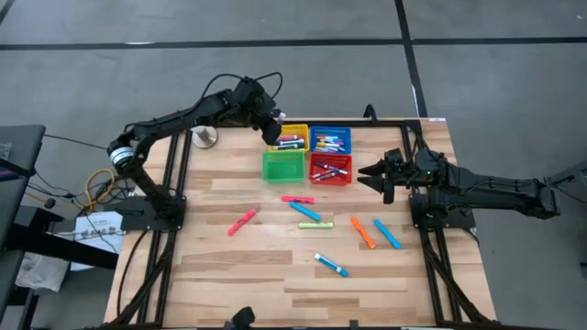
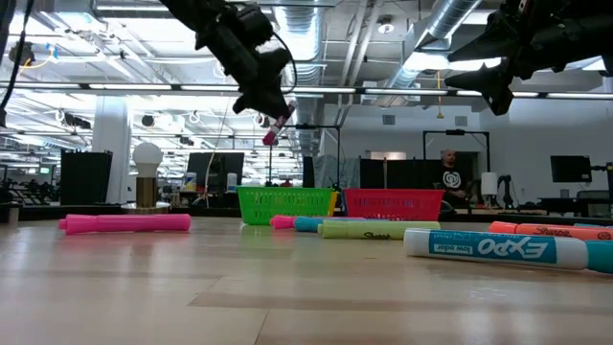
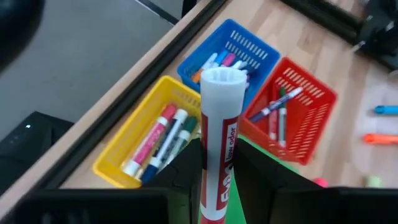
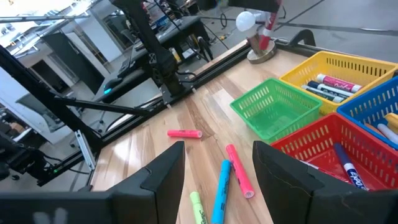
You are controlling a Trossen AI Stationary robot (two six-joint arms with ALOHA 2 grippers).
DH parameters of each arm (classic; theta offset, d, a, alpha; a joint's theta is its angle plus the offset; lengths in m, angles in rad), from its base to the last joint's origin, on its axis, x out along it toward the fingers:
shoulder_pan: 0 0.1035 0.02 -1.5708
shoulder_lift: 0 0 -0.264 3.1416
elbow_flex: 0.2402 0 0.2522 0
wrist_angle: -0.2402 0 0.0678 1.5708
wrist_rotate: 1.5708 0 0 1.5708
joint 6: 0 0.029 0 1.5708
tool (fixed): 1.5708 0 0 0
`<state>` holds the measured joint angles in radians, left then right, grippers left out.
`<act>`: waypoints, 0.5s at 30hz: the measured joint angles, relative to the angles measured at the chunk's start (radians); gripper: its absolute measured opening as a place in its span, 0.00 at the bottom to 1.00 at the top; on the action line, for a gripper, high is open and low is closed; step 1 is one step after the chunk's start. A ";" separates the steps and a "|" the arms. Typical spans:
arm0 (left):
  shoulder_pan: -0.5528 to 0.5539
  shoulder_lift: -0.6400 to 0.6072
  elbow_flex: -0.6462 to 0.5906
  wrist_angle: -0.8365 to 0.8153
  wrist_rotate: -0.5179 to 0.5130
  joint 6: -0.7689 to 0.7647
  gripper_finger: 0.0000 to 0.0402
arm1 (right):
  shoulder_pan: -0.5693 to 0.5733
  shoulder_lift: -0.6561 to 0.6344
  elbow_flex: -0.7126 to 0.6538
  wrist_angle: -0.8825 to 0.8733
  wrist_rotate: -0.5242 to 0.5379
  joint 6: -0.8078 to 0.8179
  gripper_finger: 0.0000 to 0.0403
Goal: Pick & Place Markers
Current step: Put the large red marker pen into the yellow bin
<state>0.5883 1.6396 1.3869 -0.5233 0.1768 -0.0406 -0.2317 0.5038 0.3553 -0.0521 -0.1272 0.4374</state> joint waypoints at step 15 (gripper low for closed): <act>0.004 0.231 0.212 0.011 -0.067 0.246 0.19 | 0.000 0.000 0.000 0.000 0.001 0.000 0.44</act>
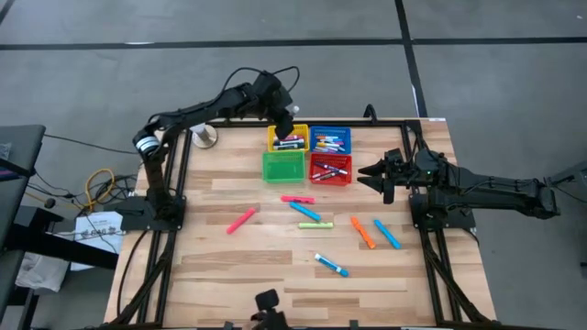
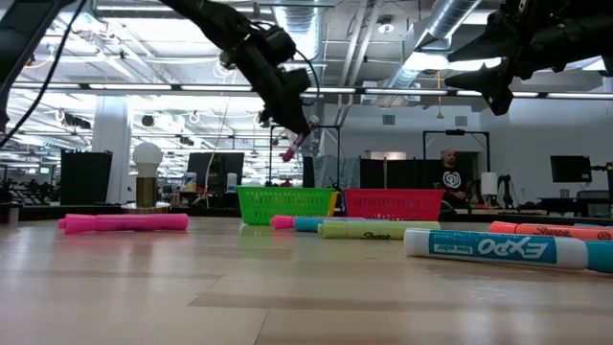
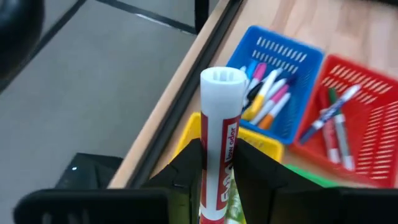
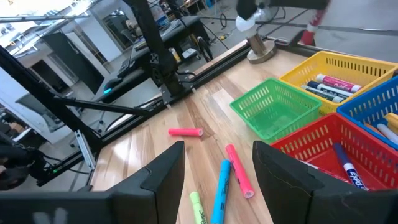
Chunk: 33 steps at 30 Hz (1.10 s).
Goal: Pick & Place Markers
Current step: Put the large red marker pen into the yellow bin
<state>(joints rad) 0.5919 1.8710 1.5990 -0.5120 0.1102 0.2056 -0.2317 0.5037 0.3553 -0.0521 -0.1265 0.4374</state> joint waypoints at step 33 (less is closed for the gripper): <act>-0.047 0.202 0.010 -0.010 -0.058 0.294 0.19 | 0.000 0.000 0.000 0.000 0.028 0.000 0.44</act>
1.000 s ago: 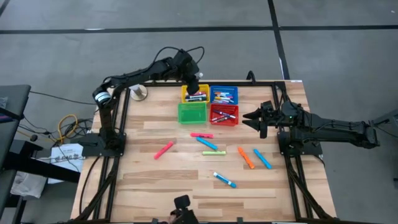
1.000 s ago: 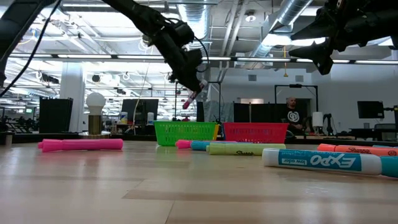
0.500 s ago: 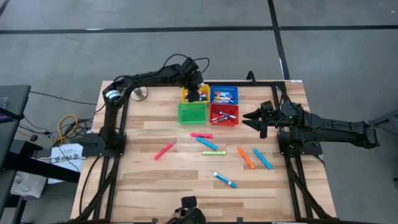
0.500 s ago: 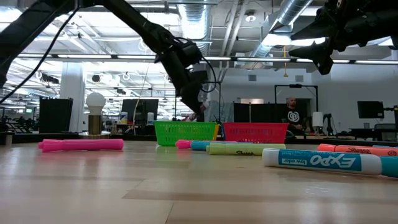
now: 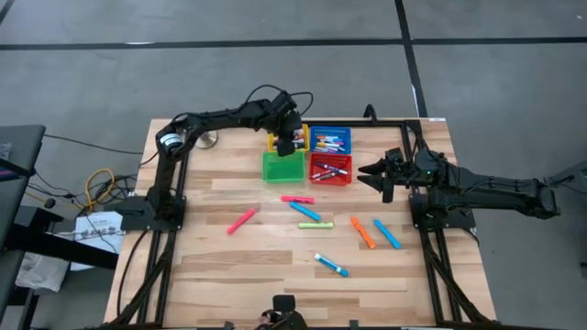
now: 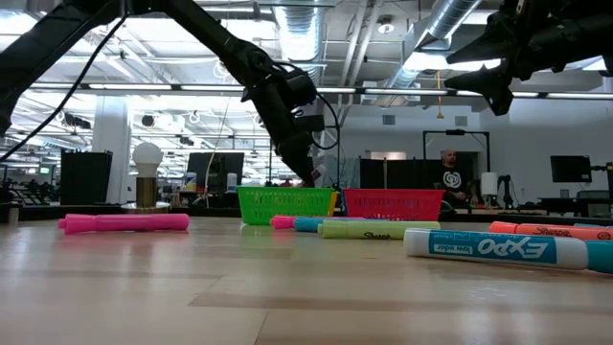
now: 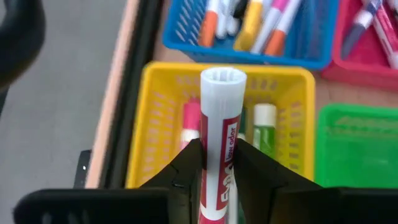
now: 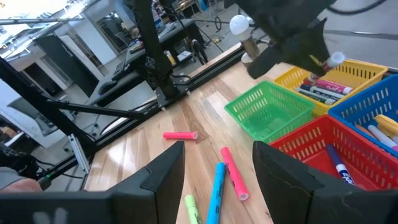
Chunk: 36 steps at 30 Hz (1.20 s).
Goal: Pick & Place Markers
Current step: Put the large red marker pen into the yellow bin, then put the large light blue marker pen into the yellow bin
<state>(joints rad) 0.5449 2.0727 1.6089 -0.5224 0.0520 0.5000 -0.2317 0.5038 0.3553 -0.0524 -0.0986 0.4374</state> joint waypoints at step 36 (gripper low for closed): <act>-0.009 0.033 -0.001 0.002 -0.041 0.027 0.30 | 0.000 0.000 0.000 0.000 -0.002 0.001 0.44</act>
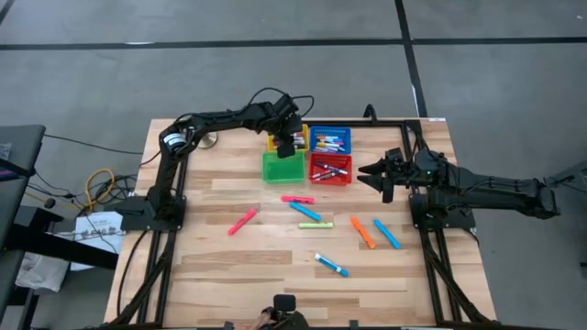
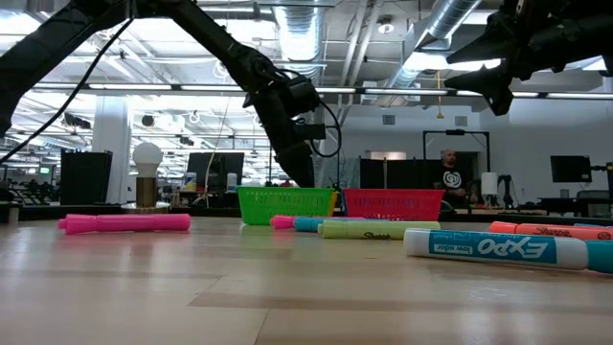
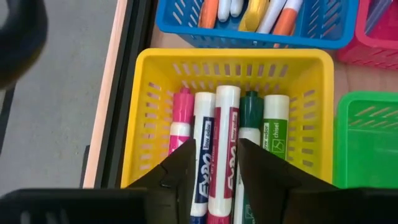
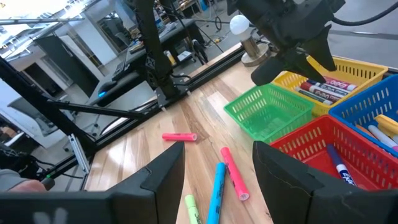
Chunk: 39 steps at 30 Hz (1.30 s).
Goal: Pick & Place Markers
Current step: Put the large light blue marker pen into the yellow bin
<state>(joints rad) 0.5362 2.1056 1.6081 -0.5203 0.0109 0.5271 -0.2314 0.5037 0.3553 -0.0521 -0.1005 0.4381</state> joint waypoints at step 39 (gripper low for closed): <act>-0.470 -0.502 -0.002 -0.028 0.023 -0.587 0.29 | 0.144 0.000 0.000 0.062 -0.016 0.085 0.44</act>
<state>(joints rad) 0.0659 1.6039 1.6062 -0.5481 0.0338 -0.0596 -0.0869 0.5038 0.3553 0.0096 -0.1164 0.5236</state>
